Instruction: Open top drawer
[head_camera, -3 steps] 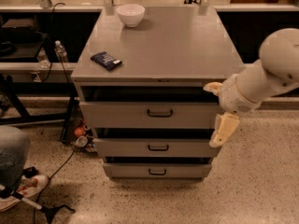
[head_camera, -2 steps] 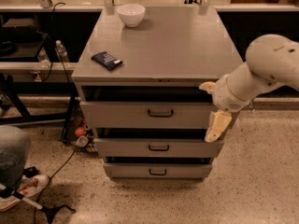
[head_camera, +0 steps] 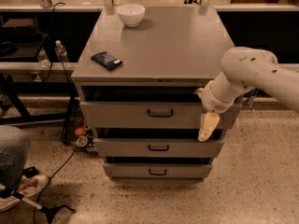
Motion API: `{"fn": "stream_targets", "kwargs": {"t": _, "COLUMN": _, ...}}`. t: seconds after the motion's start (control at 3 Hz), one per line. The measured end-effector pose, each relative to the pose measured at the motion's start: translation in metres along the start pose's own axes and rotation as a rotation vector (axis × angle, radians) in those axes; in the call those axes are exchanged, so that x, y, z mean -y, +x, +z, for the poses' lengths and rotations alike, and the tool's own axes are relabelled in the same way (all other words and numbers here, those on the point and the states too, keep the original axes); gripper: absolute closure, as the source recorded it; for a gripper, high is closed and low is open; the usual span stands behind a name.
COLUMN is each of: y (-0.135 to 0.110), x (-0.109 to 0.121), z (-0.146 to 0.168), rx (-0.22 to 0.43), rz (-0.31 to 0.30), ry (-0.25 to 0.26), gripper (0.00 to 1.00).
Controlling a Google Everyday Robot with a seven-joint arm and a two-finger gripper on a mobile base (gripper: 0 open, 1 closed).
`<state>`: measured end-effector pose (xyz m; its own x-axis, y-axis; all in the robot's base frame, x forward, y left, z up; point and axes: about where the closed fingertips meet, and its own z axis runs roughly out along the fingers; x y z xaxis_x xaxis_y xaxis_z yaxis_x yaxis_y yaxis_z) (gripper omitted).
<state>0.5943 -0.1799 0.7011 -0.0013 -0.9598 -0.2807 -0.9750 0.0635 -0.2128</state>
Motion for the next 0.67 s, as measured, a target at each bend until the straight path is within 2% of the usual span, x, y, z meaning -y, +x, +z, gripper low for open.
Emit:
{"fn": "stream_targets", "kwargs": {"t": 0.33, "y": 0.007, "x": 0.006, "z": 0.03, "rx": -0.035, "rz": 0.015, "ry": -0.021, "gripper": 0.02}}
{"fn": "stream_targets", "kwargs": {"t": 0.67, "y": 0.016, "x": 0.003, "z": 0.048, "rx": -0.042, "rz": 0.032, "ry": -0.035, "gripper": 0.32}}
